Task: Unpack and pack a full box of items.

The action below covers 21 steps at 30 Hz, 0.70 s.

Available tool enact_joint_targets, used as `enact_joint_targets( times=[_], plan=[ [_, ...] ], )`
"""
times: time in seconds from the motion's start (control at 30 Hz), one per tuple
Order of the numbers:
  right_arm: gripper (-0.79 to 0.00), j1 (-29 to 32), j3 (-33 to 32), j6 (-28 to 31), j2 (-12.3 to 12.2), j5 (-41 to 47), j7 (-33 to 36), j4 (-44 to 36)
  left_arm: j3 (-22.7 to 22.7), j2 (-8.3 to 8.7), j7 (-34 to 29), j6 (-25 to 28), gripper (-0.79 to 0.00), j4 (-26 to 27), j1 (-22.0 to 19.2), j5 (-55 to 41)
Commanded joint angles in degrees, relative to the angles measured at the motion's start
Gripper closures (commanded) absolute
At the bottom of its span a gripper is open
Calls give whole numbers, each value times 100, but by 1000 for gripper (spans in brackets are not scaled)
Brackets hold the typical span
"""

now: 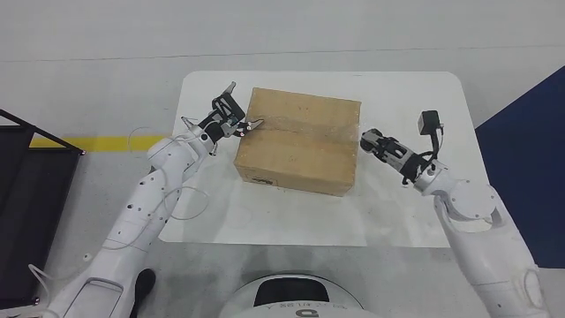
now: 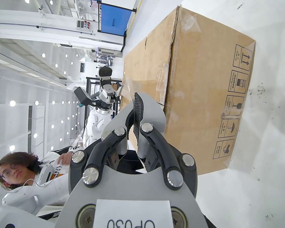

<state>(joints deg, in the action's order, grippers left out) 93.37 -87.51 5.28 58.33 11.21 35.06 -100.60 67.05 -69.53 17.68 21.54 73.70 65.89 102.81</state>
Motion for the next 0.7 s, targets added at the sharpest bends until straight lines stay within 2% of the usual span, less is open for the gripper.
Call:
enact_joint_targets(
  times=[0.0,0.2,0.37,0.67],
  plan=[
    [0,67,-30,15,2,7,-51,-27,2,0,4,0,-785,-2,-1,-5],
    [0,50,-51,-11,5,154,111,128,2,0,4,0,-785,-2,-1,-5],
    [0,-141,11,-261,11,282,296,368,2,0,4,0,-785,-2,-1,-5],
    [0,-159,85,-194,36,409,266,591,2,0,4,0,-785,-2,-1,-5]
  ],
)
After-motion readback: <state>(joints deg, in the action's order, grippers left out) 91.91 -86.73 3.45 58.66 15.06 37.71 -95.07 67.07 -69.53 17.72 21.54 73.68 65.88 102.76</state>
